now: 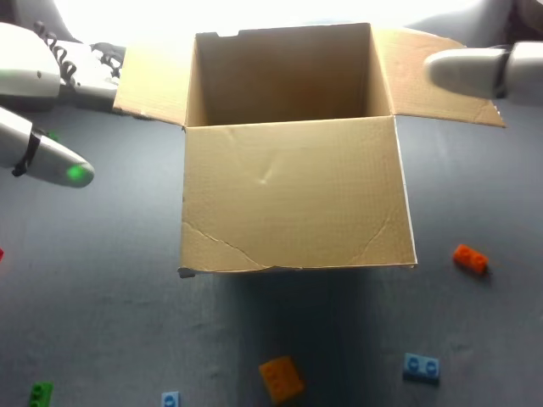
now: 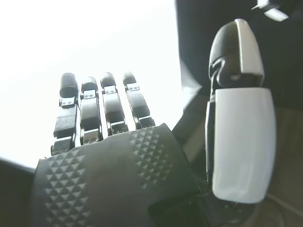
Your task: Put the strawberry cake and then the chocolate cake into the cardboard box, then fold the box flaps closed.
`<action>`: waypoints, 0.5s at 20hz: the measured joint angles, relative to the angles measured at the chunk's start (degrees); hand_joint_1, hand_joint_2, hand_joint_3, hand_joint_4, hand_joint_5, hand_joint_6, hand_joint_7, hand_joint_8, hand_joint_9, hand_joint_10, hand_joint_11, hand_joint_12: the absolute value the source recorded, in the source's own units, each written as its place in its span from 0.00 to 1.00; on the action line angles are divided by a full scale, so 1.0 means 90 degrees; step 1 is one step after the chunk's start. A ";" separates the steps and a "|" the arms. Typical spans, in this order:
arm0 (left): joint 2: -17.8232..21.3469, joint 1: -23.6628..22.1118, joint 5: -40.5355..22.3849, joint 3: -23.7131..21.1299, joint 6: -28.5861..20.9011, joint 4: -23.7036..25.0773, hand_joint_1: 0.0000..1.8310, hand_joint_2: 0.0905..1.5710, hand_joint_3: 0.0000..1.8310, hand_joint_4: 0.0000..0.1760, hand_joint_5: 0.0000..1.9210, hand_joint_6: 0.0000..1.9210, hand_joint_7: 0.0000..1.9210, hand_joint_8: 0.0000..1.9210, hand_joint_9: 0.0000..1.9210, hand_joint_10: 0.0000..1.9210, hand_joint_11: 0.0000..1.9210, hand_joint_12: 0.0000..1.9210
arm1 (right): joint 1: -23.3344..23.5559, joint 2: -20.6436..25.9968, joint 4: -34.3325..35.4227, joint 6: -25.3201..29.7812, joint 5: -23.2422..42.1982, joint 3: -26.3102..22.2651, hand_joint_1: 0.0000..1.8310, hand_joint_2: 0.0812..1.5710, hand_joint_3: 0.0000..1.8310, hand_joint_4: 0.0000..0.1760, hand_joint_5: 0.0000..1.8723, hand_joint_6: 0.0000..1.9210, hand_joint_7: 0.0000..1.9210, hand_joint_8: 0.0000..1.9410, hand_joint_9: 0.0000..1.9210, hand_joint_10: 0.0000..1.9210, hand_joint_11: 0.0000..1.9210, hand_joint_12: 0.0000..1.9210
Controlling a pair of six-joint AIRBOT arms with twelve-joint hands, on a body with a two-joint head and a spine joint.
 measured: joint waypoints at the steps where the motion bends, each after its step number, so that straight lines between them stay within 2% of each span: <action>1: -0.0005 -0.0141 -0.0056 0.0032 -0.0027 0.0107 0.00 0.78 0.00 0.09 0.03 0.00 0.05 0.00 0.03 0.00 0.00 0.15 | -0.0141 0.0175 -0.0012 -0.0007 -0.0109 -0.0104 0.00 0.73 0.01 0.00 0.00 0.00 0.04 0.00 0.03 0.00 0.00 0.05; 4: -0.0005 -0.0486 -0.0124 0.0056 -0.0085 0.0253 0.00 0.79 0.00 0.05 0.03 0.00 0.05 0.00 0.04 0.00 0.00 0.19 | -0.0644 0.0534 -0.0034 -0.0010 -0.0204 -0.0304 0.00 0.76 0.00 0.00 0.01 0.00 0.05 0.00 0.03 0.00 0.00 0.08; 6: -0.0005 -0.0634 -0.0138 0.0056 -0.0104 0.0393 0.00 0.79 0.00 0.08 0.03 0.00 0.05 0.00 0.04 0.00 0.00 0.18 | -0.0952 0.0675 0.0136 -0.0017 -0.0211 -0.0342 0.00 0.77 0.00 0.00 0.02 0.00 0.05 0.00 0.04 0.00 0.00 0.09; 8: -0.0005 -0.0879 -0.0165 0.0053 -0.0153 0.0537 0.00 0.79 0.00 0.06 0.03 0.00 0.05 0.00 0.05 0.00 0.00 0.23 | -0.1202 0.0760 0.0522 -0.0148 -0.0257 -0.0345 0.00 0.77 0.00 0.00 0.03 0.00 0.06 0.00 0.04 0.00 0.00 0.10; 10: -0.0005 -0.1035 -0.0158 -0.0017 -0.0172 0.0559 0.00 0.80 0.00 0.04 0.02 0.00 0.04 0.00 0.04 0.00 0.00 0.19 | -0.1287 0.0765 0.0891 -0.0430 -0.0245 -0.0333 0.00 0.77 0.00 0.00 0.03 0.00 0.06 0.00 0.04 0.00 0.00 0.10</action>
